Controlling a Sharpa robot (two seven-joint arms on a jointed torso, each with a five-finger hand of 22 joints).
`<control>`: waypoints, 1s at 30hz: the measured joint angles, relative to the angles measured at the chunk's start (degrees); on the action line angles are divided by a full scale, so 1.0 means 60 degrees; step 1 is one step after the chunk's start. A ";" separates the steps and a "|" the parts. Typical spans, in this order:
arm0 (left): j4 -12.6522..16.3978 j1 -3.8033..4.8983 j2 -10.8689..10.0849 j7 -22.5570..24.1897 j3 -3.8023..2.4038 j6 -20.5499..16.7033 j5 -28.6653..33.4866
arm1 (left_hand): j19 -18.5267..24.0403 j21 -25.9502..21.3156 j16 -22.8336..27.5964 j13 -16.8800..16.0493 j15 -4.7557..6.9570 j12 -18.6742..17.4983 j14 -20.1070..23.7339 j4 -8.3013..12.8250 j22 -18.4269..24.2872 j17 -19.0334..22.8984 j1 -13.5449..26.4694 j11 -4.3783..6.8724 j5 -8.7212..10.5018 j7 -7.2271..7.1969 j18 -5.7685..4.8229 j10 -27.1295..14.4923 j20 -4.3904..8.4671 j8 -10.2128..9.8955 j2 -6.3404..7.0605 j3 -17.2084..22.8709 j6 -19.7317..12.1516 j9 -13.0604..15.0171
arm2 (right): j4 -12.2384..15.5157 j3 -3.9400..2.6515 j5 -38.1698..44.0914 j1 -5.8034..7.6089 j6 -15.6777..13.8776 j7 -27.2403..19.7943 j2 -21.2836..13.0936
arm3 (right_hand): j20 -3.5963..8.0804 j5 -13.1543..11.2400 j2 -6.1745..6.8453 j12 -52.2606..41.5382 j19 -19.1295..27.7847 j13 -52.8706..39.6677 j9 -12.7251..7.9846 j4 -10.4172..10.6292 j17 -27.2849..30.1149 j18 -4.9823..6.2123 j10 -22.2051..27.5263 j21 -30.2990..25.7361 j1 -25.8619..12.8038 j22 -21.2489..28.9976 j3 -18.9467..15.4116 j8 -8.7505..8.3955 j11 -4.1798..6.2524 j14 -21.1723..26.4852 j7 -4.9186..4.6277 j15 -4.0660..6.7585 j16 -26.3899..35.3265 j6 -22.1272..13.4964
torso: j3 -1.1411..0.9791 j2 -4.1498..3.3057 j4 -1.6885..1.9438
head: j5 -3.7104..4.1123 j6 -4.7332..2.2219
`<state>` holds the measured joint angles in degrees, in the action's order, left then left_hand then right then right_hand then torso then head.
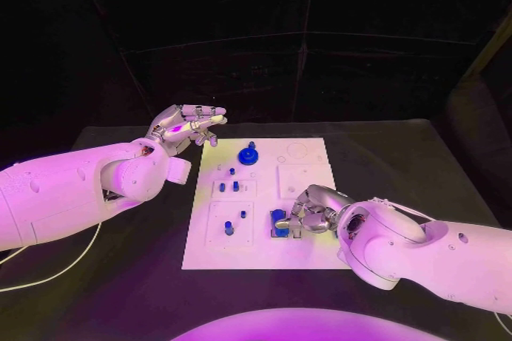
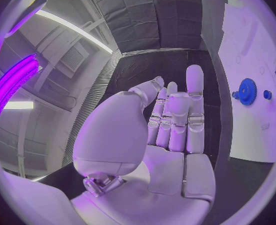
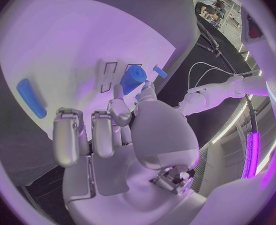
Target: Assemble the parts on the task board
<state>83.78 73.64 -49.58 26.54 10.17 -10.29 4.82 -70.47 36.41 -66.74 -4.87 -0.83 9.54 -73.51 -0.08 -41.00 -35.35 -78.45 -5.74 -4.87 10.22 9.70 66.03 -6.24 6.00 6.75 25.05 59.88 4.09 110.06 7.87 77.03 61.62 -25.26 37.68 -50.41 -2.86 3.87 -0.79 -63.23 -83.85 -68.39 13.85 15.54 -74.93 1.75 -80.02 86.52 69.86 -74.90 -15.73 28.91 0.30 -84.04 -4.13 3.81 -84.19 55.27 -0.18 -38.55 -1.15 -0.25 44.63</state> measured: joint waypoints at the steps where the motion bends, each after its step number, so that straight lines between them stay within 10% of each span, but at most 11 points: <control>1: 0.0000 0.0000 -0.0005 -0.0001 0.0000 0.0000 0.0000 | 0.0000 0.0000 0.0000 0.0000 0.0000 0.0000 0.0000 0.0000 0.0000 0.0000 0.0000 0.0000 0.0000 0.0000 0.0000 0.0000 0.0000 0.0000 0.0000 0.0000 0.0000 0.0000 | 0.0060 0.0000 0.0024 0.0000 -0.0004 -0.0038 -0.0046 | 0.0000 0.0047 0.0008 0.0000 0.0000 -0.0004 0.0006 -0.0029 0.0000 0.0000 0.0000 0.0000 0.0135 0.0000 0.0030 0.0000 0.0000 0.0000 0.0000 0.0000 0.0000 0.0000 | 0.0000 0.0000 -0.0002 | -0.0009 0.0000; 30: 0.0019 0.0000 -0.0029 -0.0016 0.0002 0.0001 0.0000 | 0.0000 0.0000 0.0000 0.0000 0.0000 0.0000 0.0000 0.0000 0.0005 0.0000 0.0000 0.0000 0.0000 0.0000 0.0000 0.0000 0.0000 0.0000 0.0000 0.0000 0.0000 0.0000 | -0.0241 -0.0002 0.0095 0.0001 0.0223 -0.0252 0.0251 | 0.0000 0.0887 -0.0362 -0.0063 0.0000 -0.0185 0.0114 -0.0413 0.0003 0.0000 0.0000 0.0000 0.1391 0.0000 0.0251 0.0101 -0.0001 0.0000 0.0000 -0.0001 0.0000 0.0000 | 0.0011 -0.0005 0.0011 | -0.0016 0.0017</control>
<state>83.90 73.64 -49.75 26.44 10.18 -10.29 4.82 -70.47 36.41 -66.74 -4.87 -0.83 9.54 -73.51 -0.08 -40.97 -35.35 -78.45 -5.74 -4.87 10.22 9.70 66.03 -6.24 6.00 6.75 25.05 59.89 4.09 108.61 7.86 77.60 61.62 -23.93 36.17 -48.91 -2.86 9.20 -2.96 -63.60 -83.85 -69.51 14.53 13.06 -74.91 1.75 -80.02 86.52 78.20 -74.90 -14.22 29.52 0.30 -84.03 -4.12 3.80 -84.20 55.27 -0.12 -38.58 -1.09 -0.34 44.73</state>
